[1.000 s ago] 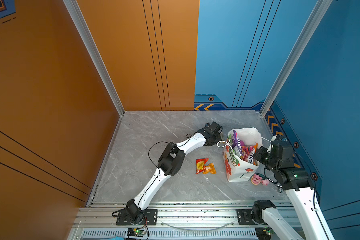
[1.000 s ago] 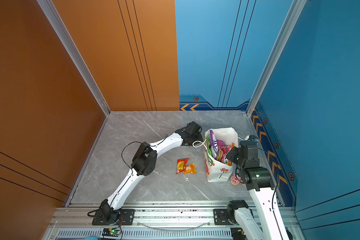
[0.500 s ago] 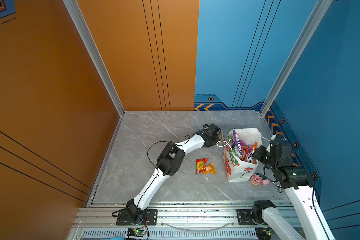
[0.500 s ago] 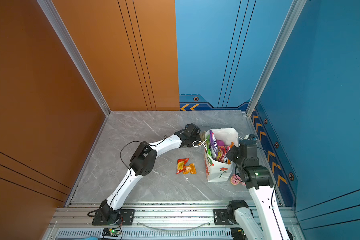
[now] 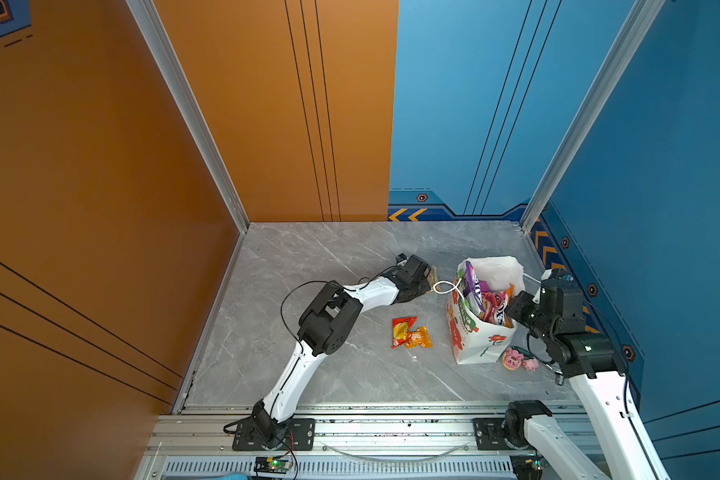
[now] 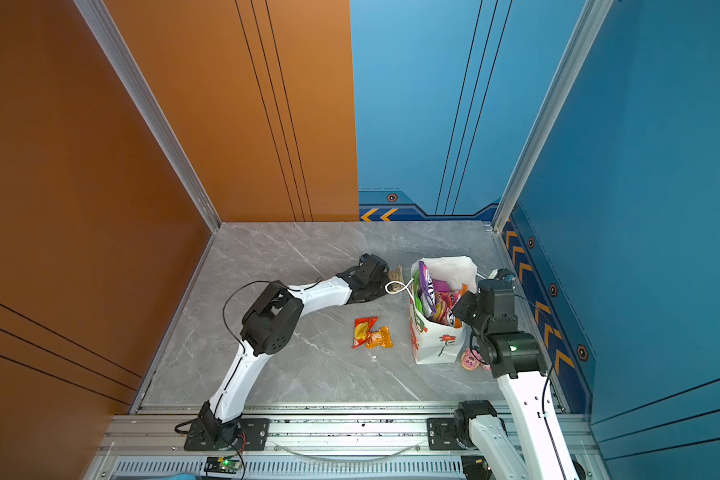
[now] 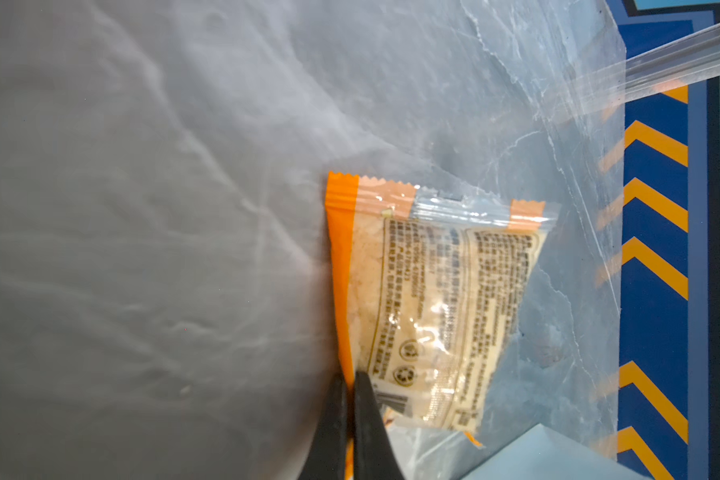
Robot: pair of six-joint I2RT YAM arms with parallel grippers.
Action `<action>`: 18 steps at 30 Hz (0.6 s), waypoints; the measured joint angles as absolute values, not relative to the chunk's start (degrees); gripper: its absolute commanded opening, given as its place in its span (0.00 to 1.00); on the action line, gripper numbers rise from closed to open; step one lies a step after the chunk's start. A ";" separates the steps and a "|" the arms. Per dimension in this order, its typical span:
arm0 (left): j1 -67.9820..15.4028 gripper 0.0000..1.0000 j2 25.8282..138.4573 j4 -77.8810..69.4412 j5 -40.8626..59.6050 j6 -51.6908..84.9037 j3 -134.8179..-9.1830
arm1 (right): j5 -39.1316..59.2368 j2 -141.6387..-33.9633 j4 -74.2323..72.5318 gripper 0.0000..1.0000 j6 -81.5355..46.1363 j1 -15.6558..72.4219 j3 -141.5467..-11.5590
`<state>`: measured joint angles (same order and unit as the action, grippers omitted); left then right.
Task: Place the snacks into the paper bag
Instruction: 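Lower the left gripper and grasp the clear-orange snack packet, then lift the clear-orange packet with the left gripper and carry it toward the white bag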
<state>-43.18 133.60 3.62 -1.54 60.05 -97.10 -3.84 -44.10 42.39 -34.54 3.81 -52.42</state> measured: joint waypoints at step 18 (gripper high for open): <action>-39.05 0.00 114.74 -3.51 -4.45 60.25 -74.17 | -2.98 -44.53 42.33 0.06 -34.76 3.81 -52.42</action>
<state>-39.05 114.74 -3.51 -4.45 60.25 -74.17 -2.98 -44.53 42.33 -34.76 3.81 -52.42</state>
